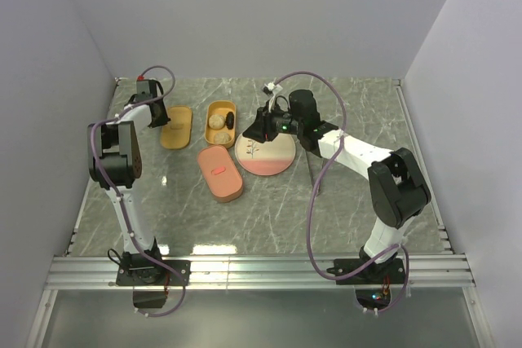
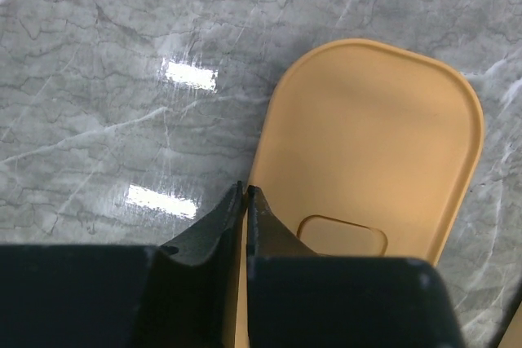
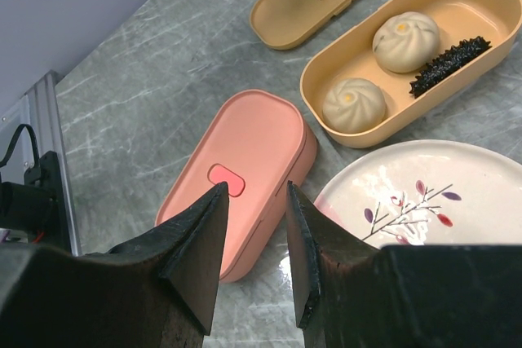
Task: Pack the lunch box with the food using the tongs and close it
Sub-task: Pick up the lid of the lunch box with the left arm
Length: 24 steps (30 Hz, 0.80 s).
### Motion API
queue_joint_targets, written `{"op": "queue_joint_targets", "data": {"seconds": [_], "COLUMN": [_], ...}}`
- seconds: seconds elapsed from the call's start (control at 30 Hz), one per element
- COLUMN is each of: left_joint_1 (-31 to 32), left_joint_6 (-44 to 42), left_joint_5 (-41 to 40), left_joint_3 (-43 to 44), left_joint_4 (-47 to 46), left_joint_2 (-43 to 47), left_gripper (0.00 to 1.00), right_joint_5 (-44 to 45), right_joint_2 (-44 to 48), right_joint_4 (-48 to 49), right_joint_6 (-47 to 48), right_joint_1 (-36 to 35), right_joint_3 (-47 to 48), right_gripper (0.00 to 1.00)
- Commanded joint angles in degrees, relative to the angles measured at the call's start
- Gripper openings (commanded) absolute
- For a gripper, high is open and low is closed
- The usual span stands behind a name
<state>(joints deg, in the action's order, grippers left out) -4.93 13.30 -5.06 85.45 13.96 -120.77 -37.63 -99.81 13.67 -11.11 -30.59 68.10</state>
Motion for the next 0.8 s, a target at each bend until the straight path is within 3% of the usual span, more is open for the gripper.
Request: {"op": "queue_joint_targets", "data": {"seconds": [0.0, 0.1, 0.4, 0.77], "left_joint_1": [0.09, 0.27, 0.88, 2.47], "left_joint_6": [0.32, 0.59, 2.78, 4.01], "left_joint_5": [-1.44, -2.15, -4.08, -6.8], "left_joint_3": [0.77, 0.42, -7.48, -11.18], "left_joint_4": [6.08, 5.82, -1.12, -4.55], "left_joint_2": [-3.51, -2.9, 9.22, 16.27], "left_gripper": [0.04, 0.0, 0.0, 0.0], "right_joint_5": [-0.96, -0.87, -0.61, -0.26], "right_joint_2": [-0.21, -0.3, -1.09, -3.37], "right_joint_4": [1.09, 1.09, 0.92, -0.31], "right_joint_6": [-0.14, -0.22, -0.31, -0.4], "right_joint_1": [0.18, 0.27, 0.18, 0.27], "right_joint_3": [1.43, 1.43, 1.78, 3.36], "right_gripper": [0.42, 0.42, 0.42, 0.42]}}
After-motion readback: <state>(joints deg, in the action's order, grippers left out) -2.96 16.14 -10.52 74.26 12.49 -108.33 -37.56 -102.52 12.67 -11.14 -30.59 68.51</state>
